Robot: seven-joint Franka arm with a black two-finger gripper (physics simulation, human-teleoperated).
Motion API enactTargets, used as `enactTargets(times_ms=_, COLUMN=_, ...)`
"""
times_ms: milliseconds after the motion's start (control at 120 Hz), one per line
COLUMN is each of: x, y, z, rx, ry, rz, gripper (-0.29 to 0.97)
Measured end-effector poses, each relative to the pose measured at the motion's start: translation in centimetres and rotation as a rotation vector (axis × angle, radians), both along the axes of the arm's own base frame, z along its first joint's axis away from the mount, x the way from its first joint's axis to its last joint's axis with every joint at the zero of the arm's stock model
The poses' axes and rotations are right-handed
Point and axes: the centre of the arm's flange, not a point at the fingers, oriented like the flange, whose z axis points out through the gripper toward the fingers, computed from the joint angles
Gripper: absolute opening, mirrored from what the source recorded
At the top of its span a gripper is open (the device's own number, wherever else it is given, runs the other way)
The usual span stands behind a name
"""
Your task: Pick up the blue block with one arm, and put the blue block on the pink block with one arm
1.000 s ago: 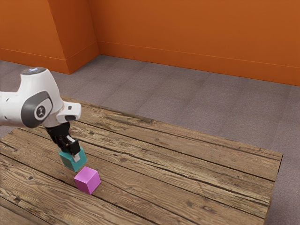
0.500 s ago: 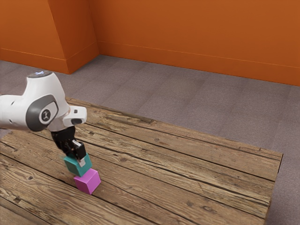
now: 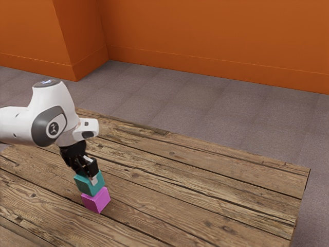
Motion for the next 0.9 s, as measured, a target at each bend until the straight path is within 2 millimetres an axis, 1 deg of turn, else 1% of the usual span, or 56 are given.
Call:
enactTargets(times_ms=175, x=-0.3, y=0.2, z=0.1, rx=0.001, ry=0.0, rz=0.014, gripper=0.3)
enactTargets(times_ms=325, x=-0.3, y=0.2, z=0.1, rx=-0.007, ry=0.001, rz=0.017, gripper=0.47)
enactTargets(times_ms=458, x=-0.4, y=0.1, z=0.3, rx=-0.01, ry=-0.001, rz=0.014, gripper=0.57)
enactTargets(times_ms=508, x=-0.4, y=0.1, z=1.7, rx=-0.003, ry=-0.023, rz=0.013, gripper=0.59)
enactTargets(times_ms=533, x=-0.3, y=0.1, z=2.8, rx=0.002, ry=-0.038, rz=0.013, gripper=0.6)
enactTargets(times_ms=583, x=-0.3, y=0.0, z=5.7, rx=0.012, ry=-0.076, rz=0.01, gripper=0.62)
enactTargets(times_ms=625, x=-0.4, y=0.0, z=6.7, rx=0.014, ry=-0.082, rz=0.008, gripper=0.63)
enactTargets(times_ms=700, x=-0.6, y=-0.3, z=7.2, rx=0.013, ry=-0.067, rz=0.001, gripper=0.64)
enactTargets(times_ms=808, x=-0.9, y=-0.6, z=7.1, rx=0.011, ry=-0.044, rz=-0.009, gripper=0.66)
enactTargets(times_ms=900, x=-1.0, y=-0.6, z=7.1, rx=0.008, ry=-0.033, rz=-0.011, gripper=0.67)
